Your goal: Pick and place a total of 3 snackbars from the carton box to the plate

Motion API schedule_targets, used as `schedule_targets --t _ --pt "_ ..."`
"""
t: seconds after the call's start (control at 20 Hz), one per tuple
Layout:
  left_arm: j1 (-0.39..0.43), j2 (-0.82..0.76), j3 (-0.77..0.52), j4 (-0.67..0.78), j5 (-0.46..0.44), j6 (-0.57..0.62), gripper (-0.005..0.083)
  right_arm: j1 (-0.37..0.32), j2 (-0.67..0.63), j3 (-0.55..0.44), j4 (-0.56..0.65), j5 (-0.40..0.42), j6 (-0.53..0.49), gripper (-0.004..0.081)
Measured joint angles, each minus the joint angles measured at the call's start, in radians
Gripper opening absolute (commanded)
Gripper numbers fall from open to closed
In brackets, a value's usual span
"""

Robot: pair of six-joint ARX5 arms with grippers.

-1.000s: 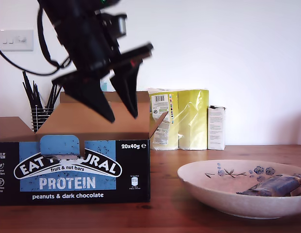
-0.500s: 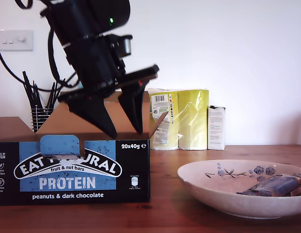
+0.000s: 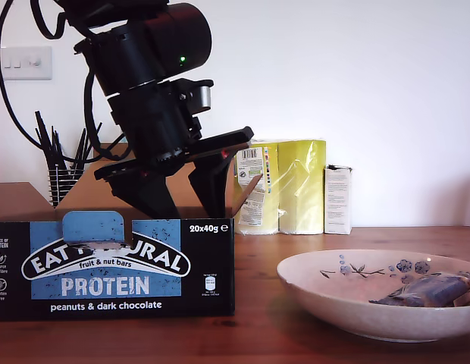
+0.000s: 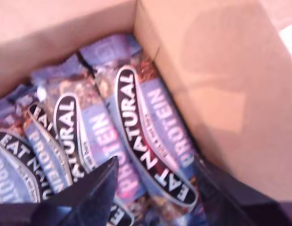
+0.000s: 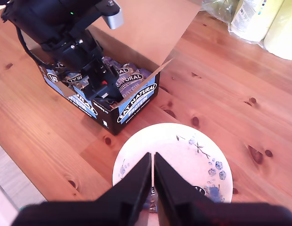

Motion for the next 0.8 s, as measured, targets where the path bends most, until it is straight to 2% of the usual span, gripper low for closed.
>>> schedule_targets --t 0.4,0.7,0.8 --pt "0.008 -0.002 0.005 -0.025 -0.057 -0.001 0.0442 0.000 0.000 0.000 0.000 0.000 0.000 -0.0013" --pt "0.027 -0.016 0.005 -0.022 -0.057 -0.001 0.0442 0.000 0.014 0.000 0.002 0.000 0.000 -0.0013" --pt "0.037 -0.048 0.005 0.002 -0.033 -0.001 0.0443 0.000 0.026 0.000 0.003 0.000 0.000 -0.0013"
